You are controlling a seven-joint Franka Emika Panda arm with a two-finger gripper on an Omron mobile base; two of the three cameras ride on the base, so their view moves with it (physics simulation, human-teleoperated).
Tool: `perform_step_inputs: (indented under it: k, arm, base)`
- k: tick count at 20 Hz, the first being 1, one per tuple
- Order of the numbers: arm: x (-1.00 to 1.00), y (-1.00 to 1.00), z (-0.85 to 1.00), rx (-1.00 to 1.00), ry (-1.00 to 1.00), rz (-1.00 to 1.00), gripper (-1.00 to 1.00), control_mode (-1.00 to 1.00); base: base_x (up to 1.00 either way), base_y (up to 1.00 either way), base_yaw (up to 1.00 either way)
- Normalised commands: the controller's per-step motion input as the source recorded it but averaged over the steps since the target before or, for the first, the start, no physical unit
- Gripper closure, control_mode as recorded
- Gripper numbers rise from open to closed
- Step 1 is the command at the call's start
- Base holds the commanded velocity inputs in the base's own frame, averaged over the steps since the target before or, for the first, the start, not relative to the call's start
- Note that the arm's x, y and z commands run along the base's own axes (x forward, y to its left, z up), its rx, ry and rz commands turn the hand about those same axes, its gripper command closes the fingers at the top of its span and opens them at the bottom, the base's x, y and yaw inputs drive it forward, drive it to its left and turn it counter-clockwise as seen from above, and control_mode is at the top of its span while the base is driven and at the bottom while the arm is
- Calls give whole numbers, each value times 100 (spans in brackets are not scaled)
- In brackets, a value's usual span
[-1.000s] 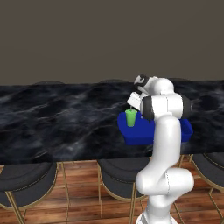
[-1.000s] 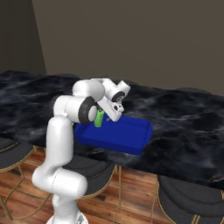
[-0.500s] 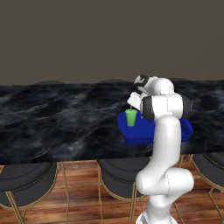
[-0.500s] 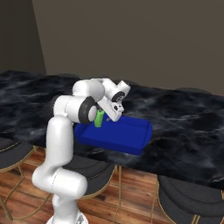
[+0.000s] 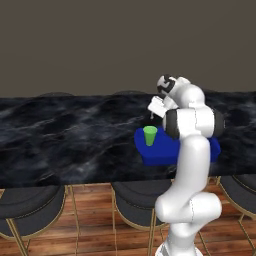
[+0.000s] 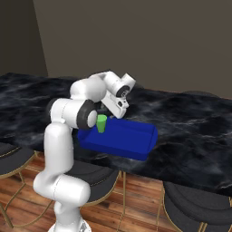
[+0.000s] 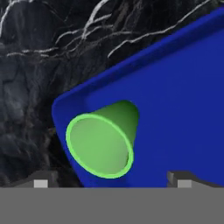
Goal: There is a tray on the dining counter. Grab the cup, mug, and pitcher and place them on the tray. The pitcher may be placed next to the tray if it cannot fit the tray.
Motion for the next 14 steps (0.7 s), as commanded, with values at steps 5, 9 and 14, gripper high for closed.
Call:
perform_step_inputs:
  k: [5, 9, 14]
  arm:
    - [-95, 0, 58, -10, -10, 4, -100, -100]
    - [-100, 0, 38, -21, -28, 15, -100, -100]
    - [-100, 0, 41, -24, -32, 17, -100, -100]
  base:
    - [0, 0, 0]
    - [0, 0, 0]
    - [0, 0, 0]
